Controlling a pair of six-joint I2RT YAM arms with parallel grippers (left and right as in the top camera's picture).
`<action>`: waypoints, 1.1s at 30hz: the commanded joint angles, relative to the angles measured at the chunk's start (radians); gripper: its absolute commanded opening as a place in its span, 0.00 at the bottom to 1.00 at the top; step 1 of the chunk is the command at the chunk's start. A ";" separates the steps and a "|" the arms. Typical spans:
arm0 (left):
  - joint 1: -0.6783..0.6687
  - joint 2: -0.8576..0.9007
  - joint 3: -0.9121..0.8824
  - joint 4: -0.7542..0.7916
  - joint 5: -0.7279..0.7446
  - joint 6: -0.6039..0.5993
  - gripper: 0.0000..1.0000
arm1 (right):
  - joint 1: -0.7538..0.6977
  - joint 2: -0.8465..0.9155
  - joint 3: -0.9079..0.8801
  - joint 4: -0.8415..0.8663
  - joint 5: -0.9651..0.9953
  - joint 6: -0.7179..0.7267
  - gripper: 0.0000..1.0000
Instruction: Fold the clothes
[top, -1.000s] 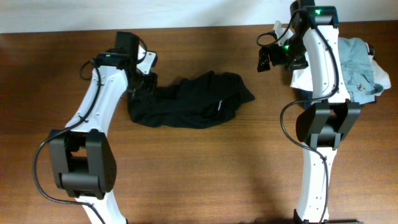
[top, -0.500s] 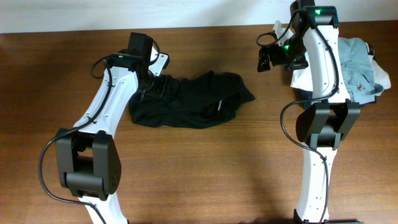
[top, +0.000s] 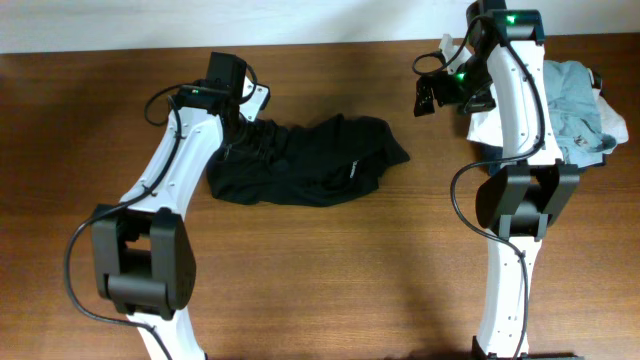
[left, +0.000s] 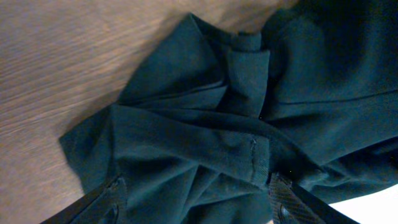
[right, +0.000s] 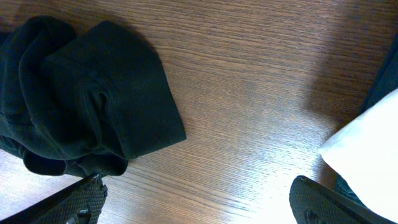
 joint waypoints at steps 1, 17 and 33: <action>-0.015 0.066 -0.010 0.005 0.042 0.101 0.73 | 0.000 -0.034 -0.006 -0.005 -0.012 -0.003 0.99; -0.041 0.087 -0.010 0.006 0.067 0.180 0.30 | 0.000 -0.034 -0.006 -0.011 -0.012 -0.003 0.99; -0.088 0.087 -0.010 -0.063 0.093 0.180 0.00 | 0.000 -0.034 -0.006 -0.015 -0.012 -0.003 0.99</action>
